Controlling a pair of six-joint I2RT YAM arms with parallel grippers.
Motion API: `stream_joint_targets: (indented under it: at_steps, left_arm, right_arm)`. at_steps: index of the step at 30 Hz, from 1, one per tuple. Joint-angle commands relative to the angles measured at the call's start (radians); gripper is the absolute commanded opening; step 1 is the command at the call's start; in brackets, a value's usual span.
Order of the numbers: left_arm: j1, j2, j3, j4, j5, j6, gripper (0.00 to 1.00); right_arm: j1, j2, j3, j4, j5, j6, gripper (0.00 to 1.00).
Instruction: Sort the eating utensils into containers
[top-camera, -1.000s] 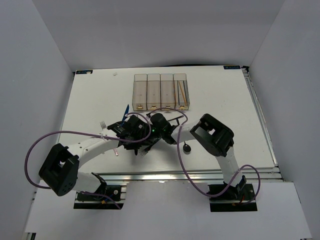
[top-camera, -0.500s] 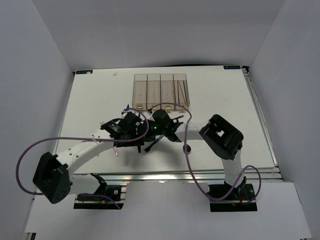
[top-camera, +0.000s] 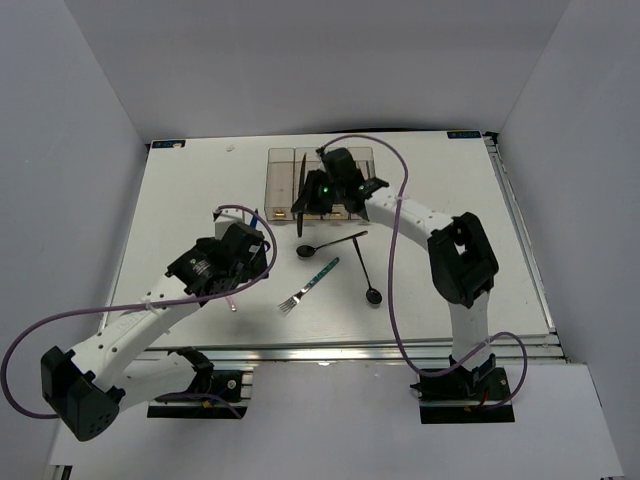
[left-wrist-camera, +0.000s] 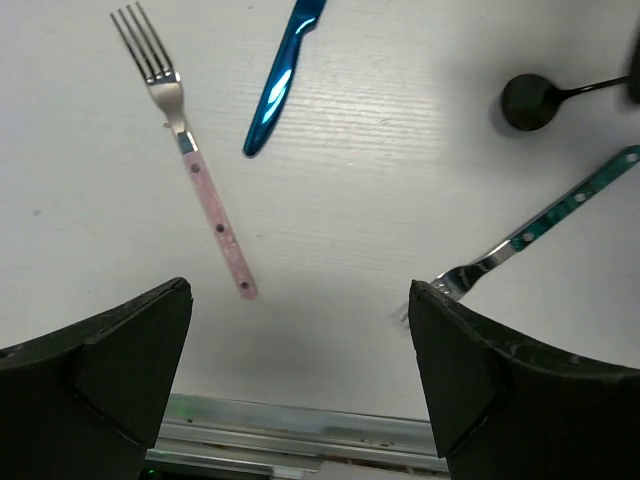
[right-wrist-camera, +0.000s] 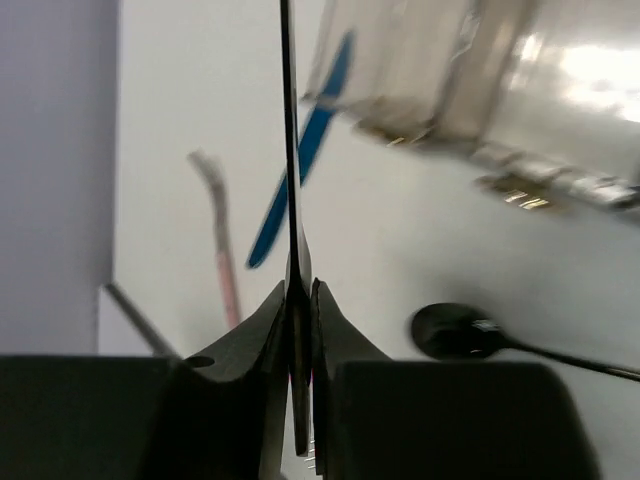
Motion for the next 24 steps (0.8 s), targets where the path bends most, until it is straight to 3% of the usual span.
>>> stream_joint_targets:
  at_steps: [1, 6, 14, 24]
  left_arm:
    - [-0.002, -0.037, -0.038, 0.033, -0.058, 0.024, 0.98]
    - [-0.002, -0.037, -0.043, 0.043, -0.037, 0.033, 0.98]
    - [-0.002, -0.046, -0.053, 0.067, 0.003, 0.05, 0.98]
    - [-0.002, -0.026, -0.053, 0.069, 0.011, 0.052, 0.98]
  right_arm:
    - [-0.067, 0.075, 0.195, -0.226, 0.098, -0.128, 0.0]
    - [-0.153, 0.234, 0.47, -0.442, 0.164, -0.226, 0.0]
    - [-0.245, 0.374, 0.681, -0.475, 0.143, -0.292, 0.0]
    - [-0.266, 0.409, 0.68, -0.45, 0.106, -0.326, 0.0]
